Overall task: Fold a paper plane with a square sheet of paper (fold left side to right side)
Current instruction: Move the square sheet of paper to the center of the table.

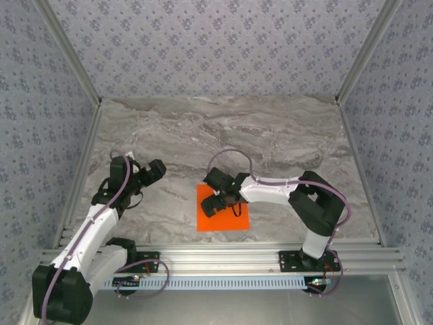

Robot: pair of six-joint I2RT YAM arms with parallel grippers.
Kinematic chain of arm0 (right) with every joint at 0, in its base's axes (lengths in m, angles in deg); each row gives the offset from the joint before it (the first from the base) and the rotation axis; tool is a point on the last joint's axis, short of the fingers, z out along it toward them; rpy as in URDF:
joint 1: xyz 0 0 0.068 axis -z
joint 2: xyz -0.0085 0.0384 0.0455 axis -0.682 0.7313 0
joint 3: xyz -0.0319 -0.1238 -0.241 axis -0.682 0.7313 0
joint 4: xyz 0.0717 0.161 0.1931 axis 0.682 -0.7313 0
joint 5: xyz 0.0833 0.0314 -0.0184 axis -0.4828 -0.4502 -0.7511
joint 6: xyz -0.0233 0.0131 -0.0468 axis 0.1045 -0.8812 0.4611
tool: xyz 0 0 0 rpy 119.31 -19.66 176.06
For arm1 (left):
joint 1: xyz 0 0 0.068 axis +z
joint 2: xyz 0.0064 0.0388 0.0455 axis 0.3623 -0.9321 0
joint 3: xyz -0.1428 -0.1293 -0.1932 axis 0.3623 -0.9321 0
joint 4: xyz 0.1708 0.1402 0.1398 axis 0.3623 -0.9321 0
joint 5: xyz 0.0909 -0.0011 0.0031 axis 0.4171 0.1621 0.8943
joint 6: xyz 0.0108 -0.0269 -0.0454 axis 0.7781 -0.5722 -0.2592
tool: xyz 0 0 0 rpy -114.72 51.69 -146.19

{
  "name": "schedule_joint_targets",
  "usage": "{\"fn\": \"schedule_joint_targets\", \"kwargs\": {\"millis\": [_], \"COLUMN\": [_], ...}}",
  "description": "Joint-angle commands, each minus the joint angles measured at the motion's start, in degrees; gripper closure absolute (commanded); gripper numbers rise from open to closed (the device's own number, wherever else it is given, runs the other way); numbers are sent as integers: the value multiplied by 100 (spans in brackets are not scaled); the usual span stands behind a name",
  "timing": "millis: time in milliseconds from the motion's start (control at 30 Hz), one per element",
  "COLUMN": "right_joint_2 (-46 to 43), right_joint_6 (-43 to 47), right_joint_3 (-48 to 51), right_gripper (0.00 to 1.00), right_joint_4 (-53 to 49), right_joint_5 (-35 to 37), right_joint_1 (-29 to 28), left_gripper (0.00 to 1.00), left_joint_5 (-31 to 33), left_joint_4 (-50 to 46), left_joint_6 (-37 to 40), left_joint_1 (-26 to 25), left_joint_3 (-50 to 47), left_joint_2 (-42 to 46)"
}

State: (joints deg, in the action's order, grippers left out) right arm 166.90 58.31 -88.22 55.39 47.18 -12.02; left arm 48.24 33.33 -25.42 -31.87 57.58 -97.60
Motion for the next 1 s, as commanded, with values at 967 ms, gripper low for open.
{"fn": "schedule_joint_targets", "kwargs": {"millis": [967], "right_joint_2": [851], "right_joint_6": [1187], "right_joint_3": [-1994], "right_gripper": [0], "right_joint_4": [-471], "right_joint_5": [-838], "right_joint_1": [1351], "left_gripper": [2], "left_joint_5": [-253], "left_joint_4": [-19], "left_joint_6": [112], "left_joint_1": [-9], "left_joint_3": [800], "left_joint_2": [-899]}}
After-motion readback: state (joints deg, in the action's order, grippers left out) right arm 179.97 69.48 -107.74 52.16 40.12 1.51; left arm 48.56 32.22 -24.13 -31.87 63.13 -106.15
